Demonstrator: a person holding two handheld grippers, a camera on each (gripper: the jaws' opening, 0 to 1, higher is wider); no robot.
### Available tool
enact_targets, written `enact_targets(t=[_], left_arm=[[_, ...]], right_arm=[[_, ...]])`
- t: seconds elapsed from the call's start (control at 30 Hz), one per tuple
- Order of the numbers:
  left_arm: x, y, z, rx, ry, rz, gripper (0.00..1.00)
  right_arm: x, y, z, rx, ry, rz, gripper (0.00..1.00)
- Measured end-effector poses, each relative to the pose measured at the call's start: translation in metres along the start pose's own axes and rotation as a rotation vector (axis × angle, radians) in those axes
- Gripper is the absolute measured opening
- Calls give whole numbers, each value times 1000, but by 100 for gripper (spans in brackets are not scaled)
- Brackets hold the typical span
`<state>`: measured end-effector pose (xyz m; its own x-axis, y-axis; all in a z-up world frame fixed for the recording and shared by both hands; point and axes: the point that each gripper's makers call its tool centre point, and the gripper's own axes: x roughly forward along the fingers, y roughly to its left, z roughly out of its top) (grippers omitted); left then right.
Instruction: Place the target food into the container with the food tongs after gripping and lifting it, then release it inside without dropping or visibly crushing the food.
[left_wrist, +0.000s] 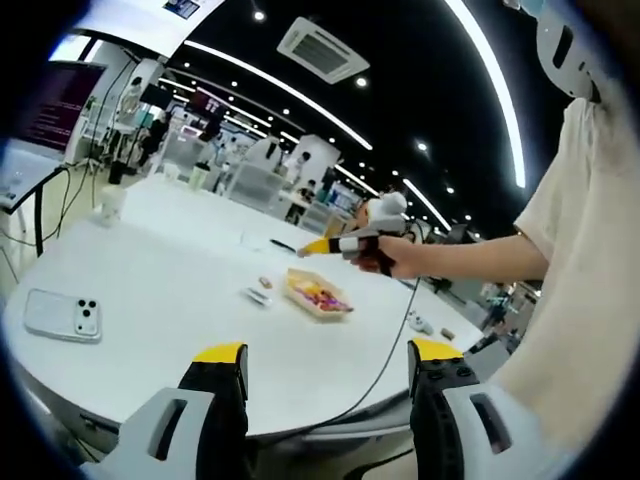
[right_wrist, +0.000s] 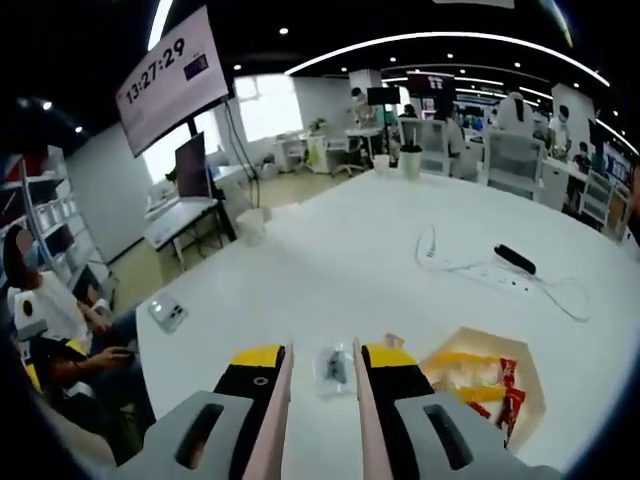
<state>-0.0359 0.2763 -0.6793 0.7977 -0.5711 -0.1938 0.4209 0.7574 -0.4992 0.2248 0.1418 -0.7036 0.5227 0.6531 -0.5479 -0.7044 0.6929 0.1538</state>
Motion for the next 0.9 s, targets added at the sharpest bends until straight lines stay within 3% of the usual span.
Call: enact_targets(t=[0.9], left_arm=[[12, 10, -3, -21, 25, -5, 64]], right_arm=[[34, 3, -17, -40, 72, 26, 30]])
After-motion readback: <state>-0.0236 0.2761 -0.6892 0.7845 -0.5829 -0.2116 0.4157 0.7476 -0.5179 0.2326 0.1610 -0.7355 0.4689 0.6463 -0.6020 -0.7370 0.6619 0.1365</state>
